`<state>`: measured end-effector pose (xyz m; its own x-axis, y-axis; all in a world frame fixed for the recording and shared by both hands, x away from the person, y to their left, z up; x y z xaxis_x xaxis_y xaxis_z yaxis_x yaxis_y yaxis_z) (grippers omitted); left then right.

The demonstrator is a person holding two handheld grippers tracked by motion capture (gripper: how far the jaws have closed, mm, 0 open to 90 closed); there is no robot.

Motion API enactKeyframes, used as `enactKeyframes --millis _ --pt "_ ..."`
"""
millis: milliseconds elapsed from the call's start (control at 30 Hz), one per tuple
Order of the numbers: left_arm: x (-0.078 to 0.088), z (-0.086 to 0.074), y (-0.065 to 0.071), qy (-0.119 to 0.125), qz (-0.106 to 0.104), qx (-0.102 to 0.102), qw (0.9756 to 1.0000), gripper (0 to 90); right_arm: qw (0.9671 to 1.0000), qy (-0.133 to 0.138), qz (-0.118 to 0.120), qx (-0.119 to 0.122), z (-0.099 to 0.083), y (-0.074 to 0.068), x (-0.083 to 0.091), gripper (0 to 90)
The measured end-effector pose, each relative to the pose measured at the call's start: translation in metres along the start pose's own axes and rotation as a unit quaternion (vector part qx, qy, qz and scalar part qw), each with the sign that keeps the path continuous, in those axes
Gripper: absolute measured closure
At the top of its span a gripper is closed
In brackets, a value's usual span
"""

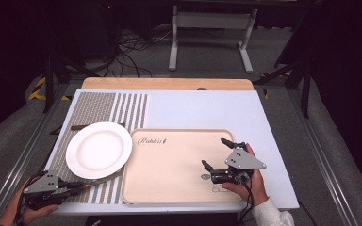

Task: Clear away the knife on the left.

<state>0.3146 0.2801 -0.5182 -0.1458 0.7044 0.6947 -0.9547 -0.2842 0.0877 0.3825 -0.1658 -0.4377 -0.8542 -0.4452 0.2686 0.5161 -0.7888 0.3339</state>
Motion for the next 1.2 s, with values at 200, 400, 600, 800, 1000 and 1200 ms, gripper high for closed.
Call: enactKeyframes --millis 200,400,600,800,1000,1200 --pt "0.008 0.004 0.006 0.017 0.002 -0.009 0.9998 76.9 1.0 0.0 0.002 0.001 0.0 -0.001 0.0 8.4" --pt "0.011 0.007 0.011 0.025 0.002 -0.018 0.9995 76.8 1.0 0.0 0.007 0.002 0.0 -0.002 -0.001 8.4" --pt "0.009 0.014 0.014 0.031 0.001 -0.025 0.9992 76.8 0.9999 -0.003 0.009 0.005 -0.001 -0.003 -0.001 8.4" --pt "0.005 0.023 0.015 0.04 0.002 -0.031 0.9987 76.9 1.0 -0.003 0.007 0.006 -0.001 -0.003 -0.002 8.4" --pt "-0.003 0.037 0.016 0.048 -0.001 -0.038 0.9981 76.9 0.9999 -0.003 0.009 0.007 -0.001 -0.004 -0.002 8.4" --pt "-0.011 0.049 0.014 0.046 0.006 -0.042 0.998 76.8 0.9999 -0.003 0.008 0.006 -0.001 -0.005 -0.002 8.4"
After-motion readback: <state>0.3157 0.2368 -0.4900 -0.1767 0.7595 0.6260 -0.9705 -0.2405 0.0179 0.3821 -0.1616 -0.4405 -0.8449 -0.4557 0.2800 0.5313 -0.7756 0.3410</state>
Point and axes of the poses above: each handheld gripper's, and its own axes: x roughly backward along the jaws, z roughly out of its top, y roughly to its right, the point moved 9 cm from there along -x, roughly forward along the jaws, and after that the axes turned 11 degrees about -z, right-handed, at the moved point
